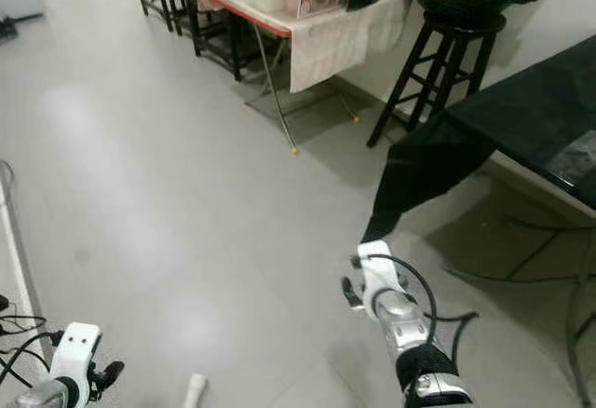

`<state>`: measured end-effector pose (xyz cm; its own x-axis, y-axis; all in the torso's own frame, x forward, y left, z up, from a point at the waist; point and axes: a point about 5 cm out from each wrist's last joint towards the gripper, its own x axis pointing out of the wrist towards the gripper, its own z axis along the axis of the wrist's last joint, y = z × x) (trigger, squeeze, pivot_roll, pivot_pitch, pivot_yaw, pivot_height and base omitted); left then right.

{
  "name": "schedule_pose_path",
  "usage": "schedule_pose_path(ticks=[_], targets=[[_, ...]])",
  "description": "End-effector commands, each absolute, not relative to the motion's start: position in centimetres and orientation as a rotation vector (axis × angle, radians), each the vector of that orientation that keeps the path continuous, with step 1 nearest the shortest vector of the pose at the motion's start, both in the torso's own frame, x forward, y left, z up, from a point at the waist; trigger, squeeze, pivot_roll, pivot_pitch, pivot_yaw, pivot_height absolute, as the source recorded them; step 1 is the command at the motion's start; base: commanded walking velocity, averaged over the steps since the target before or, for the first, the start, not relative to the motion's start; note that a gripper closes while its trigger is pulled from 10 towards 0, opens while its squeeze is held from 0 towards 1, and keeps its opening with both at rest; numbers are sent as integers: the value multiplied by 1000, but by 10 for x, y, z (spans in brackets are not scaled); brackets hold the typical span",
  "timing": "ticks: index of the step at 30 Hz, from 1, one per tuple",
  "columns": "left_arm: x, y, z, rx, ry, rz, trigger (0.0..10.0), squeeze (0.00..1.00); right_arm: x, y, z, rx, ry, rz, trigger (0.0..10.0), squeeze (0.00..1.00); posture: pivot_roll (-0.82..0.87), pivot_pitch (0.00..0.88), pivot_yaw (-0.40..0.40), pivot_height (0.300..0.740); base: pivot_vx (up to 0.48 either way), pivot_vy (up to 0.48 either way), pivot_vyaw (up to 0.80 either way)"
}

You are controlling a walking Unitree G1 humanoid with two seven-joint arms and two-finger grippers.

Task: Building children table

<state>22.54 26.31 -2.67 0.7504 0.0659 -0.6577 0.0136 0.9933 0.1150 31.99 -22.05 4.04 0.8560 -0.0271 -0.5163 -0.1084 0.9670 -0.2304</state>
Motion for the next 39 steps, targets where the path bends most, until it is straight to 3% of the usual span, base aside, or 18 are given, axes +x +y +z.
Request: schedule_pose_path(ticks=[1, 8, 17, 31, 39], targets=[[220, 266, -31, 106, 743, 39, 10000, 0, 317, -218, 38, -283, 546, 74, 10000, 0, -37, 242, 7, 700, 0, 0, 0], [220, 264, -37, 107, 770, 38, 10000, 0, 333, -218, 69, -311, 463, 89, 10000, 0, -56, 276, 0, 680, 0, 0, 0], [222, 261, -38, 89, 783, 23, 10000, 0, 354, -198, 123, -288, 358, 172, 10000, 0, -61, 308, -22, 645, 0, 0, 0], [229, 268, -33, 108, 769, 23, 10000, 0, 349, -158, 149, -196, 329, 279, 10000, 0, -51, 293, -6, 595, 0, 0, 0], [232, 266, -31, 113, 757, 0, 10000, 0, 346, -149, 148, -182, 345, 300, 10000, 0, -44, 289, -1, 580, 0, 0, 0]])
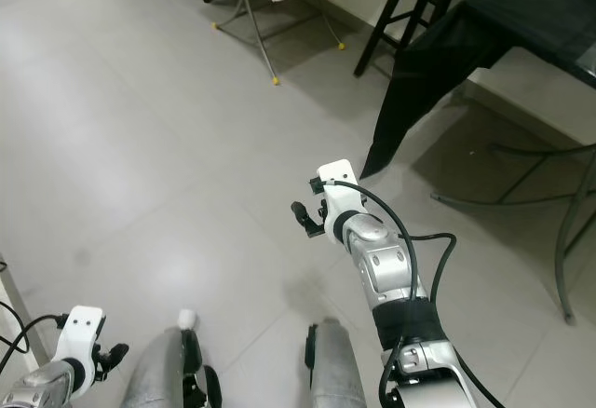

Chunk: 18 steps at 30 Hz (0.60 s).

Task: Building children table

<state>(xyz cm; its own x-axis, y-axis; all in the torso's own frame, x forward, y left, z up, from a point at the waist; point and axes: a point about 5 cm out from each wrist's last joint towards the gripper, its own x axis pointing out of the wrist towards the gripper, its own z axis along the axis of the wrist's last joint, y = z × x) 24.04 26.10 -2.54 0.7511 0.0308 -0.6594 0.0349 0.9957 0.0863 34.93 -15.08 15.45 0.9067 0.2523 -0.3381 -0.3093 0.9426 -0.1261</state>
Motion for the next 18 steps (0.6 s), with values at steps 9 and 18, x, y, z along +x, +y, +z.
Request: schedule_pose_path(ticks=[9, 18], targets=[[225, 261, -38, 89, 788, -10, 10000, 0, 344, -143, 150, -173, 361, 304, 10000, 0, -39, 293, 3, 550, 0, 0, 0], [231, 266, -31, 85, 763, 26, 10000, 0, 341, -139, 145, -165, 384, 316, 10000, 0, -30, 296, 4, 525, 0, 0, 0]])
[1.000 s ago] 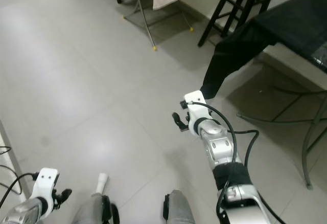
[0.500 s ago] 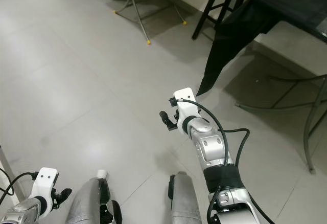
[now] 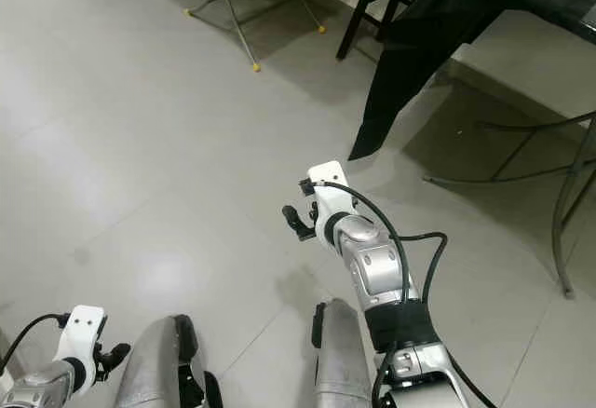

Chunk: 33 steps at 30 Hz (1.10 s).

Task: Building children table

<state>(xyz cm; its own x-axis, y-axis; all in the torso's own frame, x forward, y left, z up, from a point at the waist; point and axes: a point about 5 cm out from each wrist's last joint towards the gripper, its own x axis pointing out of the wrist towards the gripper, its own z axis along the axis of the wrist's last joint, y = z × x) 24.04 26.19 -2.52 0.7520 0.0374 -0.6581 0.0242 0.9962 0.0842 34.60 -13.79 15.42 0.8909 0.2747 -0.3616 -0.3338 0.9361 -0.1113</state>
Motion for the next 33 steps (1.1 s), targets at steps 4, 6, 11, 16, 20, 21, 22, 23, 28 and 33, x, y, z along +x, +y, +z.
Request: schedule_pose_path(ticks=[4, 6, 11, 16, 20, 21, 22, 23, 28, 33], targets=[[229, 267, -32, 90, 769, 29, 10000, 0, 339, -138, 143, -163, 395, 327, 10000, 0, -31, 299, 9, 510, 0, 0, 0], [228, 267, -33, 92, 776, 27, 10000, 0, 338, -138, 143, -163, 398, 328, 10000, 0, -31, 299, 10, 505, 0, 0, 0], [221, 266, -39, 100, 804, 32, 10000, 0, 338, -140, 143, -169, 405, 341, 10000, 0, -27, 304, 12, 485, 0, 0, 0], [213, 268, -44, 105, 845, 55, 10000, 0, 339, -142, 143, -176, 417, 356, 10000, 0, -22, 306, 14, 465, 0, 0, 0], [208, 269, -48, 107, 881, 62, 10000, 0, 341, -144, 143, -177, 426, 361, 10000, 0, -19, 310, 15, 445, 0, 0, 0], [206, 268, -50, 100, 899, 52, 10000, 0, 342, -145, 144, -181, 431, 360, 10000, 0, -20, 313, 15, 440, 0, 0, 0], [203, 267, -52, 97, 919, 38, 10000, 0, 343, -146, 144, -184, 435, 359, 10000, 0, -20, 313, 15, 435, 0, 0, 0], [199, 265, -55, 95, 947, 19, 10000, 0, 345, -147, 145, -187, 440, 359, 10000, 0, -19, 315, 15, 430, 0, 0, 0], [188, 263, -62, 113, 1008, 1, 10000, 0, 351, -151, 150, -197, 444, 357, 10000, 0, -14, 322, 14, 410, 0, 0, 0], [176, 265, -68, 131, 1068, 2, 10000, 0, 356, -156, 154, -209, 448, 347, 10000, 0, -12, 327, 13, 385, 0, 0, 0]])
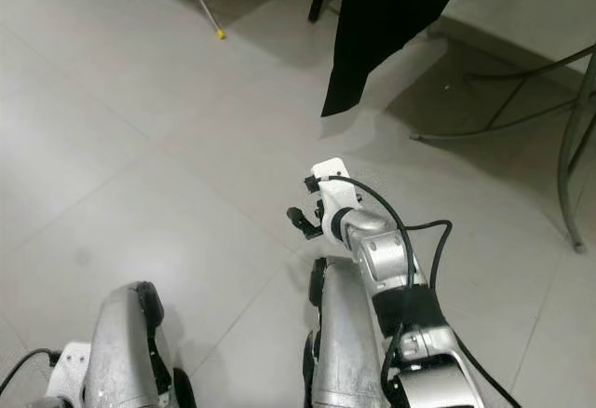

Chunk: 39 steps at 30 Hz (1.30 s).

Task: Building children table

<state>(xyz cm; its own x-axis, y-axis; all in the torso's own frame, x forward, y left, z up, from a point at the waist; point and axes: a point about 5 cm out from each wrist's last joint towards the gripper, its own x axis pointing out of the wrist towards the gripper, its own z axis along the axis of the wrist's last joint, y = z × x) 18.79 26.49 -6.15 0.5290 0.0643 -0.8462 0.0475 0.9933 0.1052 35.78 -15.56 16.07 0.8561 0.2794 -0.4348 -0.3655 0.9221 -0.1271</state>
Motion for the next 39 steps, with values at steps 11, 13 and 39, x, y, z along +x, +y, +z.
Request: schedule_pose_path(ticks=[11, 13, 39], targets=[[172, 259, -71, 160, 1038, -28, 10000, 0, 359, -162, 154, -211, 474, 336, 10000, 0, -41, 356, -12, 335, 0, 0, 0], [168, 263, -72, 182, 1060, 3, 10000, 0, 357, -164, 152, -211, 487, 337, 10000, 0, -49, 362, -19, 325, 0, 0, 0], [175, 251, -73, 170, 1018, 30, 10000, 0, 350, -179, 169, -247, 490, 389, 10000, 0, -160, 410, -95, 300, 0, 0, 0]])
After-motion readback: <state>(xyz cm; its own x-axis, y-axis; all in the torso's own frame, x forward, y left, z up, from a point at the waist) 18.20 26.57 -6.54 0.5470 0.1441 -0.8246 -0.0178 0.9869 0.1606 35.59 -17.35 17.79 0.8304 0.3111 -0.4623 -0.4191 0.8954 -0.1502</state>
